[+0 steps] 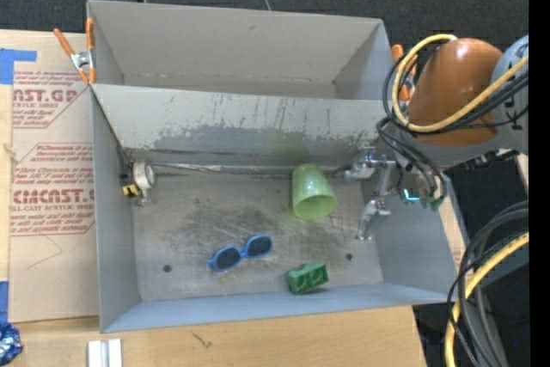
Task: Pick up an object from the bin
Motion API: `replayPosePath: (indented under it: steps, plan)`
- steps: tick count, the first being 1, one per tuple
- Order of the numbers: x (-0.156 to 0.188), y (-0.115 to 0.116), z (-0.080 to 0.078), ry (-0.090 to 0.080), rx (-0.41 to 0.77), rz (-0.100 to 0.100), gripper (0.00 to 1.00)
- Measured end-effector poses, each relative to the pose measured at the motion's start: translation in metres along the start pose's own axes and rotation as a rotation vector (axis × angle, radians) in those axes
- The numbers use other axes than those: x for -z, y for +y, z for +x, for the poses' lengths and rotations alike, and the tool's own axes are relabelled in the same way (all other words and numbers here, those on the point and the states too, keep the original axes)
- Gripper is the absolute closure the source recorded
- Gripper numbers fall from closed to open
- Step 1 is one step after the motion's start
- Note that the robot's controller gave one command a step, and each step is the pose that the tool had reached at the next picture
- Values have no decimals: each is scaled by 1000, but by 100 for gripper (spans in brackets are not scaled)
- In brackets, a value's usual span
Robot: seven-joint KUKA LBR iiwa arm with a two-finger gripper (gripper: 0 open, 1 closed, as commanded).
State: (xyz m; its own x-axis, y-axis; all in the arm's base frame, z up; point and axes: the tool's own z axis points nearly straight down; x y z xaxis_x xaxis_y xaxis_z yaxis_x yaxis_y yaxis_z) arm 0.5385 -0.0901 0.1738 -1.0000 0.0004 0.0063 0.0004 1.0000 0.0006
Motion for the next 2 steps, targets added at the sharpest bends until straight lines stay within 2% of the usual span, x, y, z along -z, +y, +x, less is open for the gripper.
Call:
replayPosePath:
  steps: [1, 2]
  plan:
    - [-95, 39, 32, -3, 643, 0, 0]
    - [-101, 68, 42, -15, 513, 5, 0]
